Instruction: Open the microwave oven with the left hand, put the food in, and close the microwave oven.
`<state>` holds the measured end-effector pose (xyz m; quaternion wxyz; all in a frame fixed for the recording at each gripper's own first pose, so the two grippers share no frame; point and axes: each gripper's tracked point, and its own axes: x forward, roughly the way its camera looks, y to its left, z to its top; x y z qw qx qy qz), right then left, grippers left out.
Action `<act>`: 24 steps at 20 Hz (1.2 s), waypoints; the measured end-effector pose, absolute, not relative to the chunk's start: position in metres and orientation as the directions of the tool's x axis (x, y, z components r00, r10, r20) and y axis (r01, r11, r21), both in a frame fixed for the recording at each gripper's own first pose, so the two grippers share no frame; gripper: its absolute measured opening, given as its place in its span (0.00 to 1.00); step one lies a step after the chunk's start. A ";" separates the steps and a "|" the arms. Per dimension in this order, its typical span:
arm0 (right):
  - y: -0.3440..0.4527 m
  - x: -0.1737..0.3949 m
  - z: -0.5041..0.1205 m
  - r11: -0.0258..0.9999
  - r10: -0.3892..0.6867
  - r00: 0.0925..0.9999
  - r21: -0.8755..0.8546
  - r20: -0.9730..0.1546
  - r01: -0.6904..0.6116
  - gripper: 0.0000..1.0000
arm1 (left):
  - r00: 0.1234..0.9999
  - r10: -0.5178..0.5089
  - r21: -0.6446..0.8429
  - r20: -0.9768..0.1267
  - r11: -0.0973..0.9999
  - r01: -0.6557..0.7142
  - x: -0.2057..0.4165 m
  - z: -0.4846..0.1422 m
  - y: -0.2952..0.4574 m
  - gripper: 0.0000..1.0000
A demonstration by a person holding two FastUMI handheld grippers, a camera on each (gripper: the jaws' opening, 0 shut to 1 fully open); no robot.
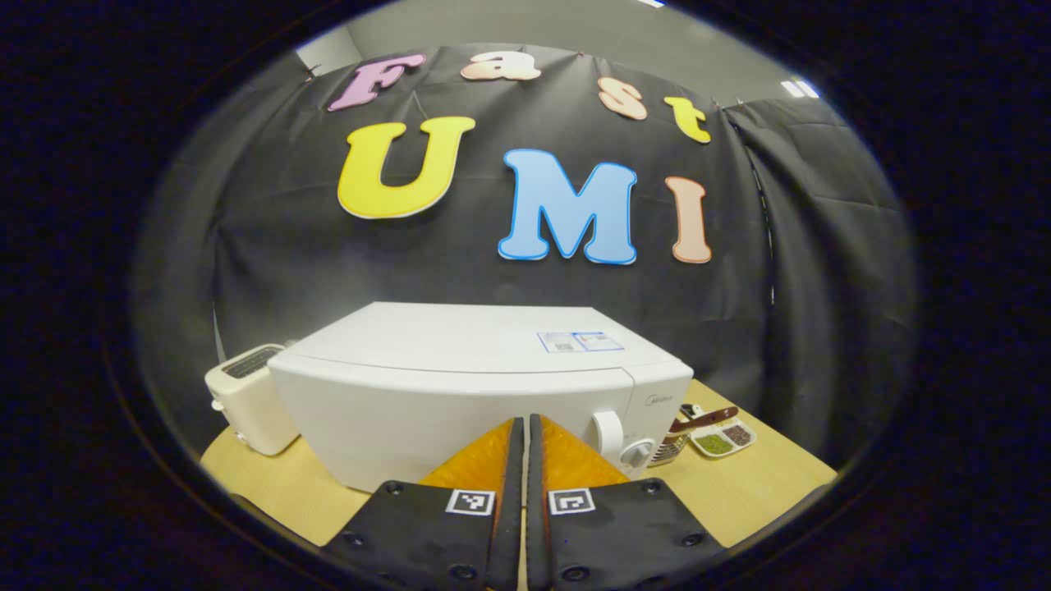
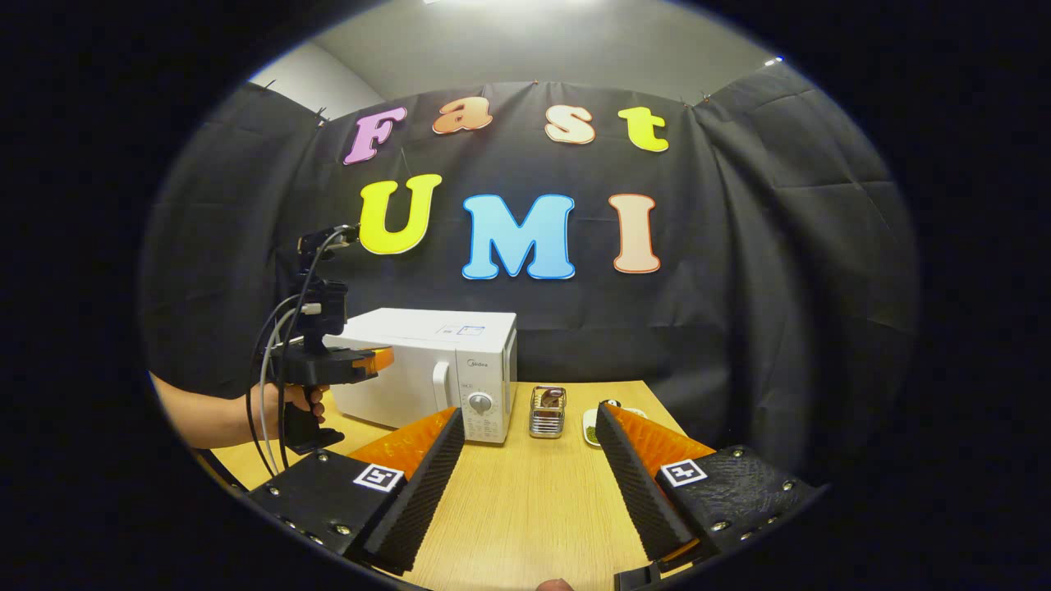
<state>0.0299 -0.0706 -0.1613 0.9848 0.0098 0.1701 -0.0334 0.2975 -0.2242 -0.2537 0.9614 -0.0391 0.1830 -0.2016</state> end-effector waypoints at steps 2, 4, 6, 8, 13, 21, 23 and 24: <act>-0.070 0.027 -0.157 0.999 -0.026 0.947 0.027 -0.321 0.037 0.98 | 0.874 -0.391 -0.119 -0.288 0.921 0.372 0.271 -0.223 -0.213 0.10; -0.069 0.024 -0.156 0.999 0.007 0.950 0.050 -0.313 0.009 0.98 | 0.891 -0.367 -0.082 -0.269 0.930 0.359 0.241 -0.204 -0.201 0.06; -0.066 0.021 -0.154 0.997 0.043 0.951 0.076 -0.305 -0.020 0.98 | 0.908 -0.334 -0.061 -0.254 0.942 0.330 0.215 -0.184 -0.186 0.10; -0.066 0.019 -0.146 0.996 0.054 0.957 0.078 -0.285 -0.033 0.98 | 0.921 -0.310 -0.073 -0.234 0.951 0.301 0.191 -0.165 -0.173 0.10; -0.057 0.015 -0.123 0.994 0.069 0.972 0.093 -0.226 -0.049 0.98 | 0.946 -0.262 -0.067 -0.191 0.965 0.254 0.136 -0.121 -0.129 0.10; -0.033 0.002 -0.088 0.997 0.024 0.986 0.074 -0.163 -0.012 0.98 | 0.960 -0.241 -0.066 -0.141 0.970 0.234 0.073 -0.087 -0.072 0.81; -0.027 0.000 -0.080 0.999 0.018 0.988 0.045 -0.152 -0.012 0.98 | 0.964 -0.222 -0.074 -0.143 0.974 0.214 0.063 -0.087 -0.059 0.90; -0.024 -0.001 -0.078 0.999 0.014 0.989 0.039 -0.148 -0.008 0.98 | 0.966 -0.217 -0.088 -0.143 0.975 0.206 0.057 -0.087 -0.053 0.95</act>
